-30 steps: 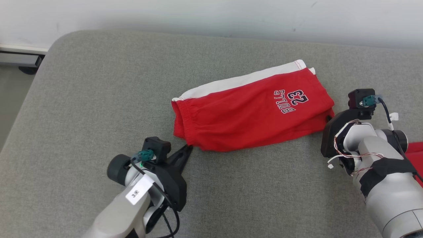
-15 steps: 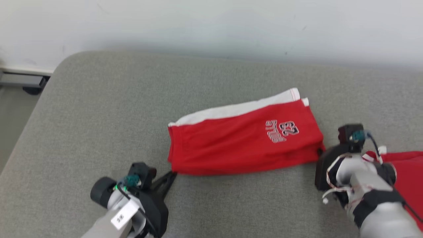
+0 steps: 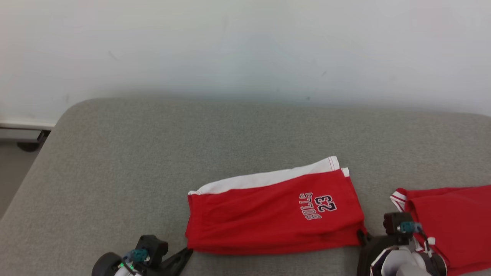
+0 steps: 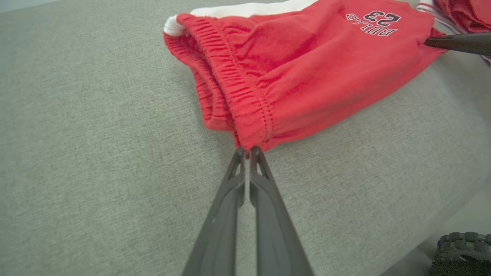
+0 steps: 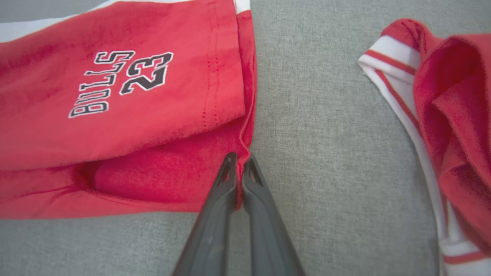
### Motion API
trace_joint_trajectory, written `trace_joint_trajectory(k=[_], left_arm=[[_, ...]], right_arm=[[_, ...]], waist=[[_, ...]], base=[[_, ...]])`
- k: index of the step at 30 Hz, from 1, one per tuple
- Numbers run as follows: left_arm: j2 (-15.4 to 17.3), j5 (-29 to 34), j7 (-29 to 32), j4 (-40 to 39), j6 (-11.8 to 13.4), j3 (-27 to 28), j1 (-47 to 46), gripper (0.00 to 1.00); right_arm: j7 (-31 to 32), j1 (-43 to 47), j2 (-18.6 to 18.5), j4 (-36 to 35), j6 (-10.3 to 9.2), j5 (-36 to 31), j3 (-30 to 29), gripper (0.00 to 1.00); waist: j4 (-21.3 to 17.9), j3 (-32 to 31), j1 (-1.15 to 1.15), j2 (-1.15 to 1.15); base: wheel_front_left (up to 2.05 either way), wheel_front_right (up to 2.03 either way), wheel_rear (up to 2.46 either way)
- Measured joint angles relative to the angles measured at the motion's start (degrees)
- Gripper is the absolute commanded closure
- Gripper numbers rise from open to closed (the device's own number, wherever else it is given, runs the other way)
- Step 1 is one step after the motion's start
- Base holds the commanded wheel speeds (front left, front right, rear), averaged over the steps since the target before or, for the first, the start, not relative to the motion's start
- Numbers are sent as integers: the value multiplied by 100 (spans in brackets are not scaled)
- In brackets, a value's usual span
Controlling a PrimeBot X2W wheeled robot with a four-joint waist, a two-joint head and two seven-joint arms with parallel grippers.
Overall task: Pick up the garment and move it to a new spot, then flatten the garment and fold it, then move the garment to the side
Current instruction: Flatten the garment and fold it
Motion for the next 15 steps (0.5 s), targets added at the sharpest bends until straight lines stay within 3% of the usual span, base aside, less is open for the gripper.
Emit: trace_joint_trajectory(k=[15], left_arm=[[430, -121, 303, -747, 0, -132, 493, 100]], right_arm=[[-302, 1129, 29, -795, -14, 15, 92, 100]], waist=[[-351, -330, 0, 0]], base=[[0, 0, 0]])
